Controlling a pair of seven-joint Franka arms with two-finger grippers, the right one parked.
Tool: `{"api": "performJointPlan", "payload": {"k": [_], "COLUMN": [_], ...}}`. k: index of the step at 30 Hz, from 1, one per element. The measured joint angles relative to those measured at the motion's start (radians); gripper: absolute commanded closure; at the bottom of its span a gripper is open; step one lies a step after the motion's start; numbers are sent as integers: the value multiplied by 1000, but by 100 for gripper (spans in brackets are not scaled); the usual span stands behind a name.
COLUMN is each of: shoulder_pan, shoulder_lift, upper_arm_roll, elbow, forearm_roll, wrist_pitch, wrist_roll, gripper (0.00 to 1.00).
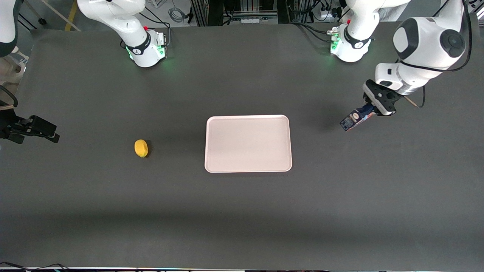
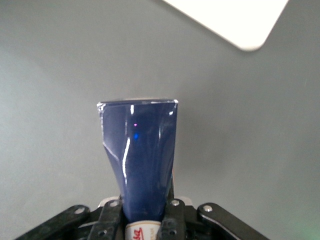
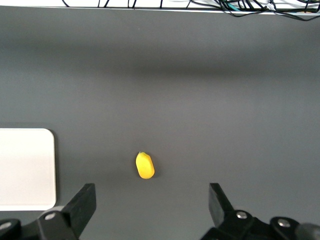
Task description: Place cookie box on tray
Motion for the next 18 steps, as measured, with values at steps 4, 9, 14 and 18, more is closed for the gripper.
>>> {"api": "performJointPlan", "payload": {"k": [4, 9, 14, 18], "shoulder_pan": [-30, -81, -135, -172], "shoulder_lift": [0, 4, 28, 74], "upper_arm_roll": [-46, -97, -138, -180], "elbow": [64, 155, 243, 318], "forearm_roll": [-3, -6, -7, -7], "wrist_pitch": [-30, -64, -86, -91], "wrist_roll": [-176, -400, -619, -807], "gripper": [74, 74, 75, 75]}}
